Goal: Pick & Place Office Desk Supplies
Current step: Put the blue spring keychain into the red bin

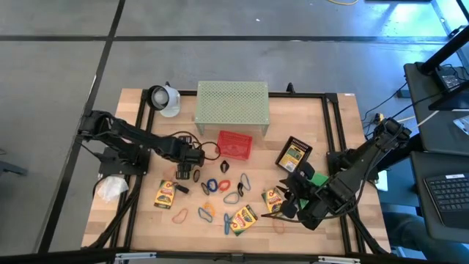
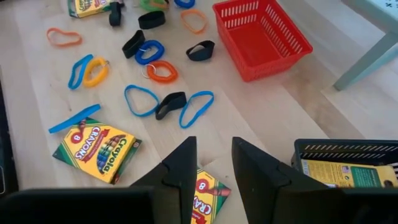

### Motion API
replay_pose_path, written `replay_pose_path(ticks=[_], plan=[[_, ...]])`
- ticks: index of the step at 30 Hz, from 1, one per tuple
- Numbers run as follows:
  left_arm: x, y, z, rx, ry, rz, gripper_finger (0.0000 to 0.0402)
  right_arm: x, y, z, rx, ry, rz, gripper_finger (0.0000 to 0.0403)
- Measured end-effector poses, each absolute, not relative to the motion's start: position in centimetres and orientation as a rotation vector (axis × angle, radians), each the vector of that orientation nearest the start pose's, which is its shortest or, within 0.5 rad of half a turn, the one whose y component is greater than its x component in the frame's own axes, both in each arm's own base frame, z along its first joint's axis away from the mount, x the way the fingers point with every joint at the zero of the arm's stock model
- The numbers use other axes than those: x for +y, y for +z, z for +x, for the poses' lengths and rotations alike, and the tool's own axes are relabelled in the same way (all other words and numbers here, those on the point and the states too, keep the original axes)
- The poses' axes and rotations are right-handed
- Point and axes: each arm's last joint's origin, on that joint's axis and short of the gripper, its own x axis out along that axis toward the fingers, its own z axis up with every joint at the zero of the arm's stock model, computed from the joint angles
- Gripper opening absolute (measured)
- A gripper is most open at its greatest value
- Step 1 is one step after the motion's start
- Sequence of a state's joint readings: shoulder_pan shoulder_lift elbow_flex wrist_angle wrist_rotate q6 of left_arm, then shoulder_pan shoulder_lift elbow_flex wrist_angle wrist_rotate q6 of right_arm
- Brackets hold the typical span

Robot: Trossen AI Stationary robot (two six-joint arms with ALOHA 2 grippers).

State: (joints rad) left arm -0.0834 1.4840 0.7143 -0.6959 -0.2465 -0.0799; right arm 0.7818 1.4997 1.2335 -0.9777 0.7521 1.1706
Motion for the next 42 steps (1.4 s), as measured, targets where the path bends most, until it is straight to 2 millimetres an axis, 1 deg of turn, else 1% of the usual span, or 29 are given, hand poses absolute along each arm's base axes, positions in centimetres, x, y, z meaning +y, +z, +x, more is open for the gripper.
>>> replay_pose_path(ticks=[4,7,10,12,15,18,21,25,36,40,42], plan=[[-1.2,13.2,22.8,1.496,0.178,0.187,0.0208,18.5,27.6,21.4,0.736,-0.458,0.233,0.0103],[-1.3,12.8,22.9,1.520,0.166,0.179,0.0206,18.5,27.6,21.4,0.735,-0.457,0.235,0.0103],[-1.3,13.0,23.2,1.520,0.168,0.169,0.0196,18.5,27.6,21.5,0.732,-0.455,0.240,0.0103],[-1.3,13.4,23.5,1.500,0.171,0.169,0.0184,18.5,27.7,21.5,0.730,-0.454,0.242,0.0103],[-1.2,13.9,24.1,1.485,0.176,0.164,0.0155,18.6,27.7,21.5,0.714,-0.456,0.245,0.0103],[-0.8,14.2,24.8,1.432,0.201,0.151,0.0117,18.7,27.7,21.7,0.700,-0.458,0.244,0.0103],[-0.4,13.9,24.7,1.451,0.230,0.132,0.0073,18.8,27.5,21.8,0.695,-0.458,0.246,0.0103],[0.1,13.8,24.6,1.471,0.219,0.100,0.0015,19.0,27.4,21.8,0.689,-0.455,0.242,0.0103],[0.3,13.9,24.5,1.484,0.219,0.078,0.0004,19.5,27.4,21.6,0.650,-0.453,0.231,0.0103],[0.0,14.3,24.5,1.511,0.227,0.057,0.0004,19.5,27.5,21.6,0.648,-0.452,0.234,0.0103],[-0.1,14.7,24.8,1.501,0.240,0.050,0.0003,19.5,27.5,21.7,0.646,-0.451,0.236,0.0103]])
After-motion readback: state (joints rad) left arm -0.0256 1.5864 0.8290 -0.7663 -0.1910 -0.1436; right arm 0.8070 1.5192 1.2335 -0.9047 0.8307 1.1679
